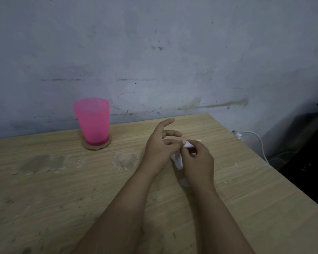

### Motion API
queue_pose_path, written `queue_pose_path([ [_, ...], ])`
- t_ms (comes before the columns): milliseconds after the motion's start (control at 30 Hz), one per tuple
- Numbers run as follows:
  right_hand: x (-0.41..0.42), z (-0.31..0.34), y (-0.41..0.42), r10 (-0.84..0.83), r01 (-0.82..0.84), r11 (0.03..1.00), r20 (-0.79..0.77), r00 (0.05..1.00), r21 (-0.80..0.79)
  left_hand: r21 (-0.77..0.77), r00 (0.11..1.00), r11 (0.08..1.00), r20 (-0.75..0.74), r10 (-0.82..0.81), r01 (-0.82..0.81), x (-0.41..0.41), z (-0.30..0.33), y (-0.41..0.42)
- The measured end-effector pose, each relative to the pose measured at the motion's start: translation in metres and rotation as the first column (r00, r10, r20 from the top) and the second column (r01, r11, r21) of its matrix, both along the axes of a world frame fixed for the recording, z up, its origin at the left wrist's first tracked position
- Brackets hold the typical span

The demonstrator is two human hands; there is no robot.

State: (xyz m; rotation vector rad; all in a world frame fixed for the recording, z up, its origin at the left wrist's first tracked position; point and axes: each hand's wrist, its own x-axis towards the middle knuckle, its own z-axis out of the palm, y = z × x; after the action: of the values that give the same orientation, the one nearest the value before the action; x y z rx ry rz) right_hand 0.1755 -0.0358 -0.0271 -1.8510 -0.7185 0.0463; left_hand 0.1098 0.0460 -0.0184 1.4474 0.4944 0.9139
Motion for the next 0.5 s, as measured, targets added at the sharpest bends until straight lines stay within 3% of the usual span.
queue_pose_path([
  [133,0.003,0.003,-0.003,-0.073,0.088,0.988,-0.12,0.99,0.129,0.148,0.983,0.986,-0.156,0.095,-0.072,-0.002,-0.007,0.005],
  [233,0.004,0.004,-0.003,-0.076,0.114,0.973,-0.185,0.98,0.201,0.297,0.95,0.955,-0.294,0.104,-0.013,-0.001,-0.013,0.004],
  [500,0.014,0.003,-0.006,0.001,0.099,0.94,-0.293,0.956,0.326,0.546,0.909,0.837,-0.366,0.199,0.037,0.002,-0.019,0.005],
])
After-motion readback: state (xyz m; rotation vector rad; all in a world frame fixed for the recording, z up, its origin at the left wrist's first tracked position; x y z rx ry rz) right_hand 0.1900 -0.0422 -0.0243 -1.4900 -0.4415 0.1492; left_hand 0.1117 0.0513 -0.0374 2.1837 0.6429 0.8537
